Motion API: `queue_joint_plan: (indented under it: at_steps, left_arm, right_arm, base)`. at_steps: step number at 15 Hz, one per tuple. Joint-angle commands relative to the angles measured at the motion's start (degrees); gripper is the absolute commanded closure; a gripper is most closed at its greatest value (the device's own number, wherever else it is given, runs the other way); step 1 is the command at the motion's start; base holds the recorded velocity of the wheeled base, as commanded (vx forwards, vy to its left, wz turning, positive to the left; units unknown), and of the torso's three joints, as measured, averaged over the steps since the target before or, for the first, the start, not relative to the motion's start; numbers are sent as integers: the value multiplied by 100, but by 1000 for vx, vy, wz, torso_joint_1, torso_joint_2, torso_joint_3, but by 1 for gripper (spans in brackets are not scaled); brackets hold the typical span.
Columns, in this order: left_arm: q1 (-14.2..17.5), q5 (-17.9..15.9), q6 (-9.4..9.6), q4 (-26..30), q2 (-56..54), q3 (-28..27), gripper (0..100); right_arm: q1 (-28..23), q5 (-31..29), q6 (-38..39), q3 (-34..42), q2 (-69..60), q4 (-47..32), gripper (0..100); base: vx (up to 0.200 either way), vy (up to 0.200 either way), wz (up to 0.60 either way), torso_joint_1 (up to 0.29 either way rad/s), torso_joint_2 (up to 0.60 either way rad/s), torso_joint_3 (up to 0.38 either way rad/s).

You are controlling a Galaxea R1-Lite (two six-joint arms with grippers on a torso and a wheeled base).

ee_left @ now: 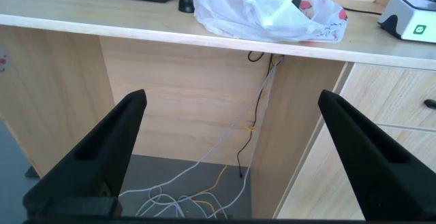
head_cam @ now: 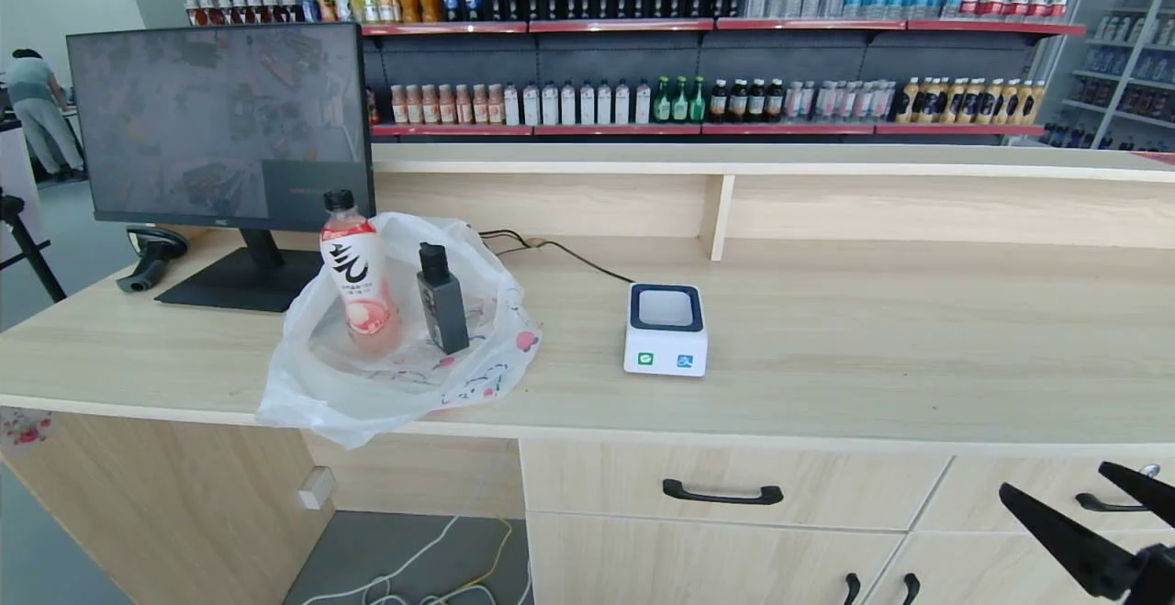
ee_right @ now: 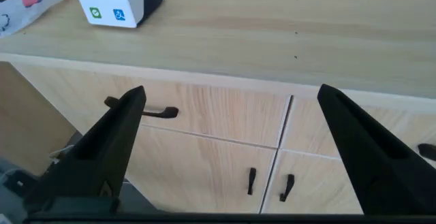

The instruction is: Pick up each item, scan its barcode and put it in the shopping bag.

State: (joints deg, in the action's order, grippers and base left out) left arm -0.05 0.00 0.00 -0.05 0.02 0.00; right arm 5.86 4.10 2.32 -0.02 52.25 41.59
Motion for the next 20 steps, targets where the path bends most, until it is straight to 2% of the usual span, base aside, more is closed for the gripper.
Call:
queue_joint_plan:
  at_steps: [1,2,3,6,7,8,9,13,20]
  left_arm:
    - [5,0,0,-4,-2,0,0]
    - [5,0,0,-4,-2,0,0]
    - [5,0,0,-4,-2,0,0]
    - [5,-9,0,-4,-2,0,0]
    - [5,0,9,-4,-2,0,0]
    - [5,-9,9,-4,-2,0,0]
    - [5,-9,9,-4,-2,0,0]
    - [5,0,0,-4,-2,0,0]
    - [5,0,0,-4,-2,0,0]
  right_arm:
    - [46,-111,-12,2,-3476,-3149,0]
    - [73,-111,-56,-59,-4372,-4115,0]
    - [90,-120,-47,-156,-4487,-4379,0]
    - [73,-164,-65,-156,-4399,-4326,0]
    - [-85,-401,-91,-138,-4372,-4318,0]
    - [-463,-577,-100,2,-4364,-4124,0]
    - [-507,-568,-144,2,-4434,-4142,0]
    - [-525,-568,-73,2,-5163,-4142,0]
    - [-551,-647,-170,2,-5225,-4151,0]
  base:
    - [0,0,0,0,0,0]
    - [0,0,0,0,0,0]
    - [0,0,0,0,0,0]
    - [0,0,0,0,0,0]
    - [0,0,0,0,0,0]
    - [0,0,0,0,0,0]
    - [0,0,0,0,0,0]
    - [0,0,0,0,0,0]
    - [0,0,0,0,0,0]
